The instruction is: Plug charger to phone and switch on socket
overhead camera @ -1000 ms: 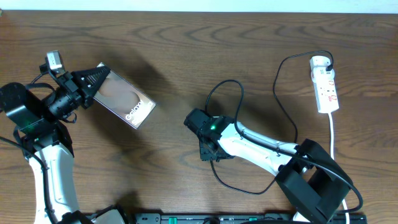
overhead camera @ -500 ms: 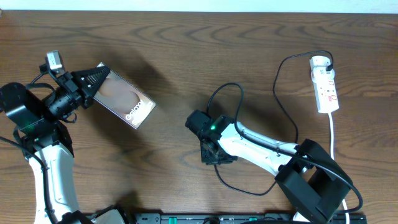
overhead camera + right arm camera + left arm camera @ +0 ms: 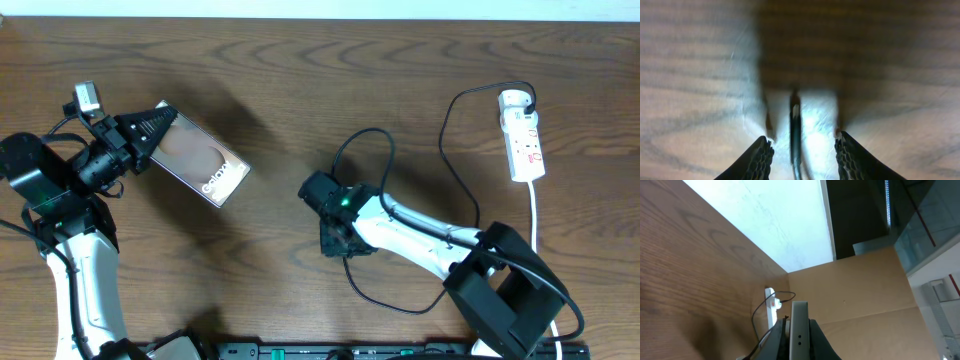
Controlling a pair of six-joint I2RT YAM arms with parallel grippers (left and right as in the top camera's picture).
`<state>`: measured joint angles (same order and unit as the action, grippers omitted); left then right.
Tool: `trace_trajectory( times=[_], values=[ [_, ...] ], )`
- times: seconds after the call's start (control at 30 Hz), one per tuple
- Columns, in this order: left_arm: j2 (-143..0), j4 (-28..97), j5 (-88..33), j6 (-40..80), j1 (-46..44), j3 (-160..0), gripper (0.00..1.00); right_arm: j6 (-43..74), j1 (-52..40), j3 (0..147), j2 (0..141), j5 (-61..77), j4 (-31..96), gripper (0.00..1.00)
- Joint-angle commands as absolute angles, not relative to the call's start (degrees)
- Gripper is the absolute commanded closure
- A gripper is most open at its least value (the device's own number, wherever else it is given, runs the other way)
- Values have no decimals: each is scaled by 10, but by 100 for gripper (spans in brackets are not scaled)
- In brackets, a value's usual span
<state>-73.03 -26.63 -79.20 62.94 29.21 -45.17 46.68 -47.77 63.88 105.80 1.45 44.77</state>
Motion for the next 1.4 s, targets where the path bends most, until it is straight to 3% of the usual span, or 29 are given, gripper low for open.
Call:
trace_trajectory(
  times=[0.0, 0.8, 1.03, 1.13, 1.37],
  values=[
    [-731, -272, -804, 628, 296, -456, 93, 462, -459, 634, 1065, 12, 444, 59],
    [-731, -272, -804, 628, 296, -456, 92, 426, -466, 635, 1100, 79, 469, 64],
    [-731, -271, -804, 628, 296, -456, 92, 428, -465, 635, 1100, 76, 462, 78],
    [-731, -272, -804, 628, 296, -456, 93, 428, -464, 635, 1100, 74, 457, 89],
    [-731, -272, -804, 628, 296, -456, 92, 428, -461, 635, 1100, 74, 443, 90]
  ],
)
